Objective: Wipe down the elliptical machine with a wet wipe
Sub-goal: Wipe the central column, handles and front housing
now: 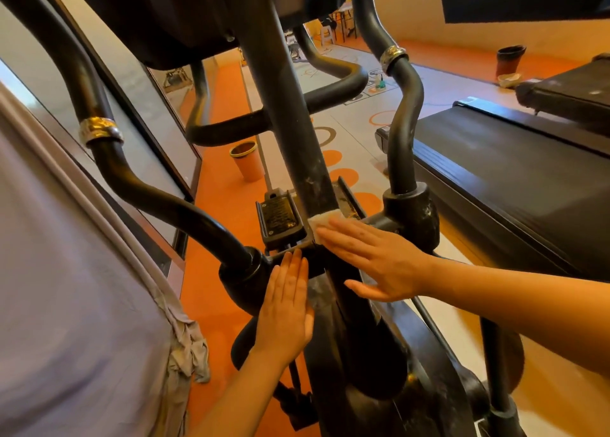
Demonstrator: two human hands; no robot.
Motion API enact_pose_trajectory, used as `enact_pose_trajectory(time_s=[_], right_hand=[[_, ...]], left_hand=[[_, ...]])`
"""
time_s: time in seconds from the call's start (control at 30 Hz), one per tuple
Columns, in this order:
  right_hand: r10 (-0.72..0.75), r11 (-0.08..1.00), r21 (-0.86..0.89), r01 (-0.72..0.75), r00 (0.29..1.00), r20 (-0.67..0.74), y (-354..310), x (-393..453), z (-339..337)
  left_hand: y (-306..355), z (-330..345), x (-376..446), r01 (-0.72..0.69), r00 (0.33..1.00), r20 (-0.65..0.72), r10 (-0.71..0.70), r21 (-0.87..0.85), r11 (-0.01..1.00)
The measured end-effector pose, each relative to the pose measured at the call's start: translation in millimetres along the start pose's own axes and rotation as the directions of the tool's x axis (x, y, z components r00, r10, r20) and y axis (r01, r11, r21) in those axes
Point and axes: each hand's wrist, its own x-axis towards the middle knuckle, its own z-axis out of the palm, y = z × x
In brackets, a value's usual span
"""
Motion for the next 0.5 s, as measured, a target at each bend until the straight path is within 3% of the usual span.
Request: enact_pose_trajectory(time_s=[0.17, 0.37, 0.5], right_hand=[[-0.199, 0.962, -0.173, 0.211, 0.976, 0.088, 30, 14, -18], [-0.089, 0.946, -0.315, 0.074, 0.996, -0.032, 55, 79, -63], [-0.015, 0.991, -0.133, 0.007, 0.998, -0.057, 42, 65, -51]], left_hand=[[2, 1, 0, 0.008, 1.0, -0.012, -0.008, -0.023, 1.0], [1, 0, 1, 0.017, 1.0, -0.018, -0.018, -0.042, 0.999], [1, 0, 0, 0.02, 1.0, -0.02, -0.022, -0.086, 0.996]])
